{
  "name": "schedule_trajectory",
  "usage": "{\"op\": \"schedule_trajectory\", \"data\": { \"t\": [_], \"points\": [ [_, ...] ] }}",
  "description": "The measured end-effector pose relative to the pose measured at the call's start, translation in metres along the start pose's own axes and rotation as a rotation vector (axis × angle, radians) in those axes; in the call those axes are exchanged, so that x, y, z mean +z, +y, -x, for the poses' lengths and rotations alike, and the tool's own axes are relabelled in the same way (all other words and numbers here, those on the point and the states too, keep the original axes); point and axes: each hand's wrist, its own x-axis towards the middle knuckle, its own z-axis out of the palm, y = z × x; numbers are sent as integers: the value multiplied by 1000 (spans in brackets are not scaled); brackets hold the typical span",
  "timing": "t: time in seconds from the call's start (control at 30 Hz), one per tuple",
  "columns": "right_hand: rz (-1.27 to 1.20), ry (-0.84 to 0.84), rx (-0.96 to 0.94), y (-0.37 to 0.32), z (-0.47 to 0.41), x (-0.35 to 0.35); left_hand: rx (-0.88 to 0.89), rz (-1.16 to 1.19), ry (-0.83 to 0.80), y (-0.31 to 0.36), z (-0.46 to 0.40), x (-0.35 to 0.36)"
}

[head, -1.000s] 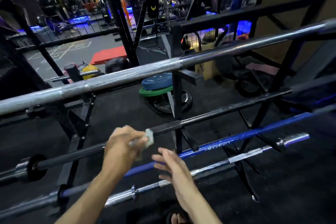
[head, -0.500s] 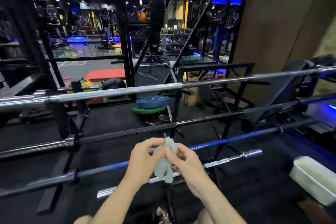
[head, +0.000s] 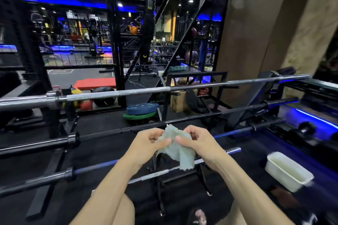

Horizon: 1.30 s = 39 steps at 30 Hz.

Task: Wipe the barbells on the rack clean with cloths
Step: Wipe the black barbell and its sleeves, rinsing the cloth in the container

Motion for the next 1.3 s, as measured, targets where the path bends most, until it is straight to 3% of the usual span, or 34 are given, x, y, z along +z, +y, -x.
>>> {"op": "schedule_trajectory", "data": {
  "t": [0.17,0.37,0.63,0.73,0.87,1.1,1.2,1.3],
  "points": [
    [-8,-75,81,10,1,-35,18,-5,-76,4,-15,16],
    [-152,-50,208,55,-40,-72,-110,82,-88,-26,-76,44],
    [-183,95,255,156,-163,-166,-298,57,-154,-91,-217,99],
    [-168,57,262,187,-220,-204,-308,-14,-206,-112,-276,114],
    [-98,4,284,211,-271,-239,-310,94,-204,-121,-326,131],
    [-164,-322,642,215,-311,-259,-170,-32,-72,-107,-355,138],
    [-245,-446,701,197,-318,-257,-149,-57,53,-93,-341,135],
    [-219,-577,644,178,-304,-259,-104,-97,153,-79,-310,131]
  ]
}}
